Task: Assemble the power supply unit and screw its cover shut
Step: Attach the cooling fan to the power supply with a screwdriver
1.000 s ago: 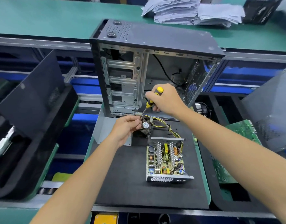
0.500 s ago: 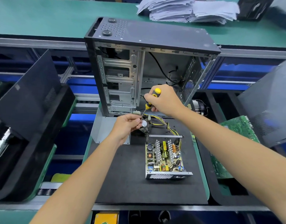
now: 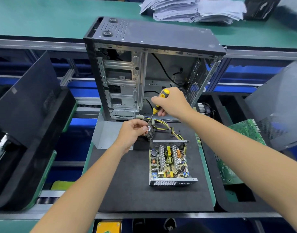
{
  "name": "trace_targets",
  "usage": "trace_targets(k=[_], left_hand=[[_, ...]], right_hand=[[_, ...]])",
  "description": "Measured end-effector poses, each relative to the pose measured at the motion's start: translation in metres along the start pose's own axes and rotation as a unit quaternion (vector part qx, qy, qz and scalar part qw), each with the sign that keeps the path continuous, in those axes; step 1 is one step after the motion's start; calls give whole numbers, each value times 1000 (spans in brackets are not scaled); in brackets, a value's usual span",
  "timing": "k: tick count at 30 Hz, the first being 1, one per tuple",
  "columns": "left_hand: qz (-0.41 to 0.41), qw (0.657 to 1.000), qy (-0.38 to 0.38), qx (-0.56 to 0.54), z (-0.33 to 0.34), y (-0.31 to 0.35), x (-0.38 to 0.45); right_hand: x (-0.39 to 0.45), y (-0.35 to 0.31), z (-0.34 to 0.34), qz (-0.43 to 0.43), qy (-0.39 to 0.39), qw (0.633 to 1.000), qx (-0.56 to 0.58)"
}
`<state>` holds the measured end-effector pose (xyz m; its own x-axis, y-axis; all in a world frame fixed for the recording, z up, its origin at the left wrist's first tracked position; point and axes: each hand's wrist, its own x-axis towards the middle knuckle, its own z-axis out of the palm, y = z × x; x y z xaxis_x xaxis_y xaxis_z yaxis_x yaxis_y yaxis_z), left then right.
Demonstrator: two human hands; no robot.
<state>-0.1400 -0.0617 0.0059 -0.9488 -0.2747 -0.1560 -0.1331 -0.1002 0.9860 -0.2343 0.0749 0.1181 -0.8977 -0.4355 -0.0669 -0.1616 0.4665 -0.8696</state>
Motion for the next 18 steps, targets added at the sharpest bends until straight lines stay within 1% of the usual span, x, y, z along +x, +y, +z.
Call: trace_targets(k=[2,4,8,10,13,16,18], left_hand=[[25,998,-12,51,1,-1,0],[55,989,-31,134,1,-2,0],[84,948,-77,298,3,-7,-1],[105,924,-85,357,2,-9,-3],[115,909,-95,388,0,-13,-8],[135,893,-82,422,-2,-19,-12],[127,893,-76,426,-3,-22,-15]], right_hand=[[0,-1,-3,-1,-9,1000,7],[0,-1,-5,-14,-24,999,-19],[-4,-1,-1,-55,-90,987,-118],[-9,0,4,-80,-105,976,-172],[-14,2,13,-113,-120,958,-233],[-19,6,22,-132,-134,952,-242],[-21,9,26,-136,-139,951,-242]])
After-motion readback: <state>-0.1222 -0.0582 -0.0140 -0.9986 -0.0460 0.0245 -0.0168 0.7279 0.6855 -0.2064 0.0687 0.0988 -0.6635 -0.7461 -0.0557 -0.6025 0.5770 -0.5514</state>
